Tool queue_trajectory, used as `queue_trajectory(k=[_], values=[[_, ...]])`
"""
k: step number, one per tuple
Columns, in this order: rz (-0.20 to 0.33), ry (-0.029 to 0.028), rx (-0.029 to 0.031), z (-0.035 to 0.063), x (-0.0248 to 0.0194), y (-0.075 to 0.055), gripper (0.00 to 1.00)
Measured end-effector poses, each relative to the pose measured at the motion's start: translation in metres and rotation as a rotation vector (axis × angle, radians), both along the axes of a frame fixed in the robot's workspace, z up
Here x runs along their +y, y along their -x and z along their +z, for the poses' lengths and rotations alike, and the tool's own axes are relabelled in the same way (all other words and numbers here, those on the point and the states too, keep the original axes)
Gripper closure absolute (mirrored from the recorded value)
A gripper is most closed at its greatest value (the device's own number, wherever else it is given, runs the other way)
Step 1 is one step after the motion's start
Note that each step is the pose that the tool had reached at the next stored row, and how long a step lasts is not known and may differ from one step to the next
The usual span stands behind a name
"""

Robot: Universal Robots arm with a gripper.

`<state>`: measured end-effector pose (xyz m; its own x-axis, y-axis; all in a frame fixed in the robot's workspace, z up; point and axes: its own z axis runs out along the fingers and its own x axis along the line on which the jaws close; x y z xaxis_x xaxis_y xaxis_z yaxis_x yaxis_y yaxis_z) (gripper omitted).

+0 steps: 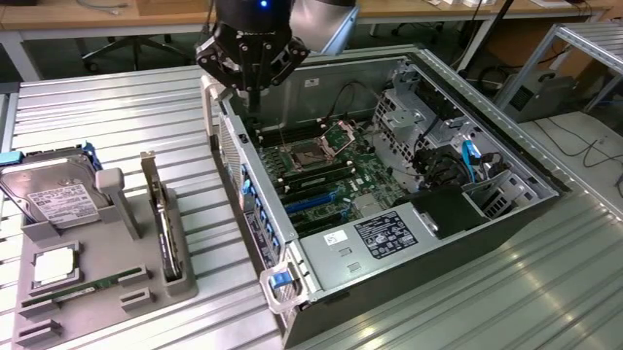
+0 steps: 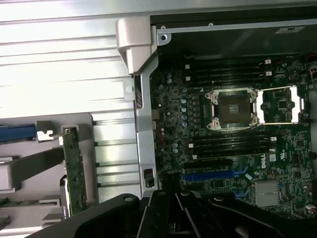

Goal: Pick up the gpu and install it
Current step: 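Reach for the gpu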

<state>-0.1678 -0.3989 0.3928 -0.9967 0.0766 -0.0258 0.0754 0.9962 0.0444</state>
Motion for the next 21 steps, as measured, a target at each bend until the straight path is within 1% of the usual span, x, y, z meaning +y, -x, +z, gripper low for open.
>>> queue_trajectory(k=[8, 19, 21], values=[[-0.001, -0.0001, -0.0006, -0.0004, 0.0000, 0.023, 0.89], [-0.003, -0.0001, -0.0011, -0.0016, 0.0000, 0.058, 0.89], [-0.004, 0.0000, -0.0009, -0.0020, 0.0000, 0.066, 0.89]])
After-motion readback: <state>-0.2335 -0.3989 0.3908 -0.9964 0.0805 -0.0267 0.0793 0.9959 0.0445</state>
